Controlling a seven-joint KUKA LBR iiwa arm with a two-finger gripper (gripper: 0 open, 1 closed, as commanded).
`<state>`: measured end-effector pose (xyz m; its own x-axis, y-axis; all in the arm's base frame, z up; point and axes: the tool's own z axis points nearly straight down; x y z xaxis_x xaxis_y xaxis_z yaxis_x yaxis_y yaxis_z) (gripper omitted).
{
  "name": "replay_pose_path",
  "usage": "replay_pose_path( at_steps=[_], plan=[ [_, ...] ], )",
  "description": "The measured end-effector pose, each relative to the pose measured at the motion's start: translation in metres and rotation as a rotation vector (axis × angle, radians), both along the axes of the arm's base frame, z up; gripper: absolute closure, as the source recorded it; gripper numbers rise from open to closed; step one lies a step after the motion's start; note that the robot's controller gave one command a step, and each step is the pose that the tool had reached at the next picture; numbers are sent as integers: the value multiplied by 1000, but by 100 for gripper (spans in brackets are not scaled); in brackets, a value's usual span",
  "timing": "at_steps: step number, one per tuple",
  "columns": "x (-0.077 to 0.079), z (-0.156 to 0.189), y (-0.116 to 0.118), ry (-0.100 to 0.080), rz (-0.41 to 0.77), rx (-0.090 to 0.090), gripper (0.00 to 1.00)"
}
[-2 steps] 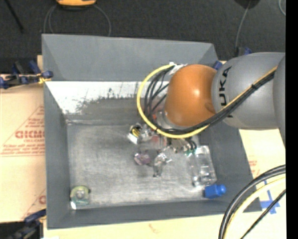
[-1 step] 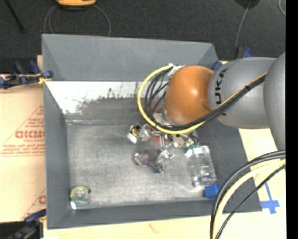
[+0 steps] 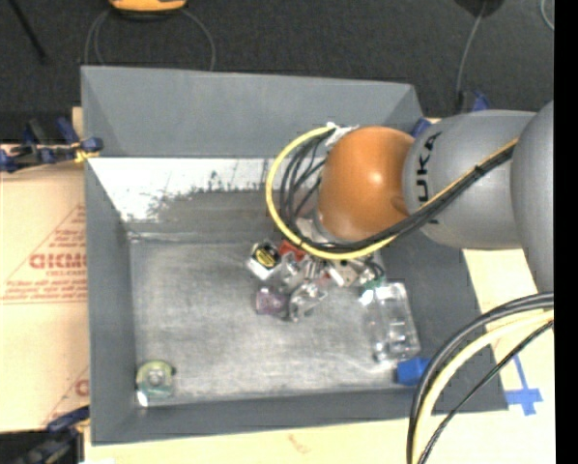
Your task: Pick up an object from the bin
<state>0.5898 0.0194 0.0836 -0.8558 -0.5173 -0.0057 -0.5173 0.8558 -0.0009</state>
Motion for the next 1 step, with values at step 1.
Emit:
replay_pose_path(
  at_steps=[1],
  plan=[
    [1, 132, -8, -8, -29, -3, 100]
  ],
)
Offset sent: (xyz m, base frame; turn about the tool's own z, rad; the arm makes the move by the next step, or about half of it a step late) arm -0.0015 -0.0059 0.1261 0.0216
